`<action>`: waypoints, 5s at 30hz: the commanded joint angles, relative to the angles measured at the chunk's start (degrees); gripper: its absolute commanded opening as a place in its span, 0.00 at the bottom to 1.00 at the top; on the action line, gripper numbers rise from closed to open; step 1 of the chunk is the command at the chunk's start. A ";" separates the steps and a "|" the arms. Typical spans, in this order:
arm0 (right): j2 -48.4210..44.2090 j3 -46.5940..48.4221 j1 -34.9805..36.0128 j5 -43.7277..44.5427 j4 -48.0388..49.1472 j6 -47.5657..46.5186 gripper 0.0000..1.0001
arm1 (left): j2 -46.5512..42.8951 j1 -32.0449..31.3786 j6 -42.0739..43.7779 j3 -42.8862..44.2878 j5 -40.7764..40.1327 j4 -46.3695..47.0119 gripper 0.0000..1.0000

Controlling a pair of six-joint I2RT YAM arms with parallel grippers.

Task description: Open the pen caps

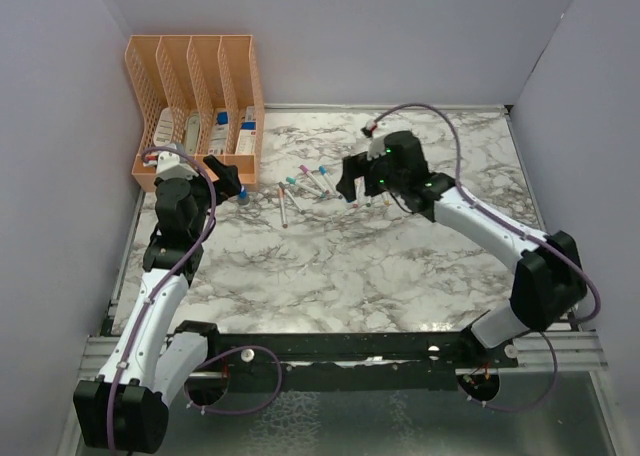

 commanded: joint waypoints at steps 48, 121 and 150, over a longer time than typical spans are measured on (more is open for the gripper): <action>52.84 44.60 24.51 16.30 -19.41 7.56 0.26 | -3.88 0.11 3.01 -1.52 -7.42 -9.03 0.99; -8.64 -8.42 24.02 17.96 7.83 0.31 0.01 | 25.28 -18.14 -24.51 3.51 28.38 30.48 0.38; -7.23 -6.39 22.38 17.43 6.63 1.45 0.56 | 26.49 -20.66 -22.53 3.70 29.22 30.48 0.00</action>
